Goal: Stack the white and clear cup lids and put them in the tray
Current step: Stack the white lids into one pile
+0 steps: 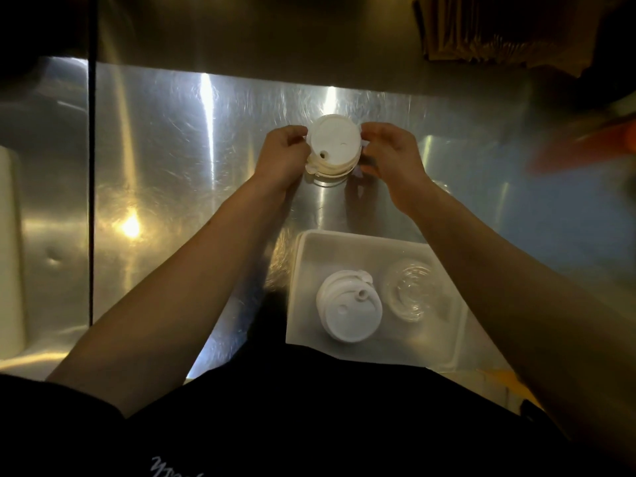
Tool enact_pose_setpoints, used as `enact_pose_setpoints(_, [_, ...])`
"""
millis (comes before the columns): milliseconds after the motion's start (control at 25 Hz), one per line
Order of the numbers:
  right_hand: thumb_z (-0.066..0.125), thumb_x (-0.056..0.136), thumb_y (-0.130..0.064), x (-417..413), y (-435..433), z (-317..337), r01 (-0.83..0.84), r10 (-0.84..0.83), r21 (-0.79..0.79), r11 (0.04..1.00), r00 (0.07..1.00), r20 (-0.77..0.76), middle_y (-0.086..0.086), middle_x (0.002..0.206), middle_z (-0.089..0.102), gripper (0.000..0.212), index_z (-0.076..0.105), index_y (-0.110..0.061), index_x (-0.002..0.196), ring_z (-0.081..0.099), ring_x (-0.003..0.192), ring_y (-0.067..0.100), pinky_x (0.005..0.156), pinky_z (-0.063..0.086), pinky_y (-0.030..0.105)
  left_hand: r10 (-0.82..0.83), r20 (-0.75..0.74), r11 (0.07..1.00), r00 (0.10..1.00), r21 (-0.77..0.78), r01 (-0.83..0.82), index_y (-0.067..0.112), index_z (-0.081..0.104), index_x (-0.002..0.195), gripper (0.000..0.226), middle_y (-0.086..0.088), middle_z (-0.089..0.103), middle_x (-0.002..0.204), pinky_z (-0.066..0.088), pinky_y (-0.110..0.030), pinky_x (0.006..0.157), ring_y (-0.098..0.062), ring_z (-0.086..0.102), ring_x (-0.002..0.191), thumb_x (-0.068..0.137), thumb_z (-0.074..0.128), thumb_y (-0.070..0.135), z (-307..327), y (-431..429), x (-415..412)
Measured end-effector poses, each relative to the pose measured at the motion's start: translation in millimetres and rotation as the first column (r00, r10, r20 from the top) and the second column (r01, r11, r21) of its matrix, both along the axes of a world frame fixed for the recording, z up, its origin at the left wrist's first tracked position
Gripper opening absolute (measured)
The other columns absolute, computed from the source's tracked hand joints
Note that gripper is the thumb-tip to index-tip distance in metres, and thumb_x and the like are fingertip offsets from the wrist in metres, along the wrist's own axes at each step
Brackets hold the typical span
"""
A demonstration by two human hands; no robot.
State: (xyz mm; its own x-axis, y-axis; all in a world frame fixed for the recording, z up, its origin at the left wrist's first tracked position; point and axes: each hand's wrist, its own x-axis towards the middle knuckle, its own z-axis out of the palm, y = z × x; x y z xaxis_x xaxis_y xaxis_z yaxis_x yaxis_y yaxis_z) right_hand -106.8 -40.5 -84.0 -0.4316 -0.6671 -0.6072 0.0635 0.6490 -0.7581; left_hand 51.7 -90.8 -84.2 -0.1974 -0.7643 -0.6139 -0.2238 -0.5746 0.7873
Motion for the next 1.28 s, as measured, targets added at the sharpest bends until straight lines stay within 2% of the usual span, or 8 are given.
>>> enact_pose_setpoints(80, [0.056,0.087,-0.002,-0.5,0.1,-1.1,0.002,-0.002,-0.004,1.0,1.0,0.027,0.013,0.122,0.066,0.035,0.063,-0.011,0.12,0.067,0.105,0.036,0.086,0.059,0.053,-0.004,-0.022,1.0,1.0,-0.017,0.003,0.013,0.067,0.091,0.03,-0.006,0.067,0.077,0.05,-0.021,0.049,-0.004,0.065,0.054,0.082,0.05,-0.01,-2.3,0.8,0.9])
enact_pose_setpoints(440, [0.055,0.086,0.0,3.1,3.3,0.6,-0.033,0.034,-0.028,0.999,0.998,0.044,0.014,0.125,0.065,0.027,0.067,-0.02,0.099,0.066,0.111,0.03,0.095,0.057,0.048,-0.014,-0.004,1.0,1.0,-0.018,0.014,-0.002,0.068,0.113,0.036,-0.009,0.068,0.087,0.047,-0.013,0.055,-0.01,0.066,0.072,0.082,0.049,-0.008,-16.8,-0.7,-0.9])
enact_pose_setpoints(560, [0.053,0.086,0.002,3.4,4.2,0.5,-0.048,0.048,-0.019,0.999,0.998,0.046,0.011,0.112,0.069,0.031,0.07,-0.024,0.09,0.068,0.109,0.032,0.094,0.057,0.046,-0.015,-0.009,0.999,1.0,-0.04,0.015,-0.005,0.066,0.115,0.037,-0.012,0.069,0.097,0.048,-0.013,0.059,-0.013,0.066,0.08,0.082,0.049,-0.007,-20.2,2.4,-1.0])
enact_pose_setpoints(760, [0.052,0.087,0.003,3.0,6.4,1.1,-0.093,0.094,-0.031,0.995,0.994,0.06,-0.002,0.092,0.068,0.037,0.069,-0.029,0.085,0.065,0.089,0.015,0.079,0.057,0.03,-0.051,0.005,0.996,0.999,-0.076,0.051,-0.001,0.069,0.112,0.034,-0.006,0.071,0.094,0.051,-0.016,0.064,-0.008,0.069,0.078,0.083,0.052,-0.005,-17.3,3.4,1.6])
enact_pose_setpoints(880, [0.053,0.087,0.003,2.8,5.9,-3.1,-0.088,0.09,-0.032,0.996,0.992,0.083,-0.001,0.098,0.067,0.033,0.068,-0.026,0.095,0.065,0.096,0.018,0.084,0.056,0.034,-0.053,0.014,0.997,0.999,-0.053,0.053,0.002,0.067,0.114,0.034,-0.008,0.071,0.096,0.052,-0.019,0.064,-0.01,0.069,0.079,0.084,0.053,-0.004,-15.0,4.8,3.9])
enact_pose_setpoints(1040, [0.055,0.09,-0.001,3.1,4.1,-9.2,-0.04,0.041,-0.011,0.999,0.996,0.083,0.005,0.124,0.058,0.045,0.052,-0.013,0.133,0.06,0.107,0.02,0.084,0.056,0.032,-0.041,0.043,0.999,0.998,-0.028,0.042,0.009,0.063,0.117,0.032,-0.001,0.069,0.098,0.056,-0.021,0.073,-0.01,0.068,0.088,0.087,0.057,0.003,-9.7,8.6,7.1])
enact_pose_setpoints(1120, [0.055,0.089,-0.001,4.2,5.6,-11.8,-0.039,0.04,-0.01,0.999,0.996,0.076,0.009,0.129,0.057,0.047,0.05,-0.012,0.134,0.06,0.107,0.02,0.076,0.053,0.024,-0.048,0.049,0.999,0.998,-0.016,0.049,0.015,0.062,0.112,0.028,0.002,0.068,0.094,0.055,-0.025,0.079,-0.011,0.066,0.087,0.086,0.057,0.004,-7.9,10.6,10.2])
enact_pose_setpoints(1280, [0.058,0.078,-0.004,3.9,8.7,-18.1,-0.08,0.08,-0.002,0.997,0.996,0.044,0.016,0.133,0.06,0.055,0.055,-0.011,0.132,0.06,0.109,0.026,0.071,0.048,0.025,-0.037,0.056,0.999,0.998,0.023,0.036,0.017,0.061,0.106,0.028,0.003,0.064,0.082,0.049,-0.029,0.078,-0.009,0.06,0.076,0.085,0.052,0.0,-5.1,19.8,13.2])
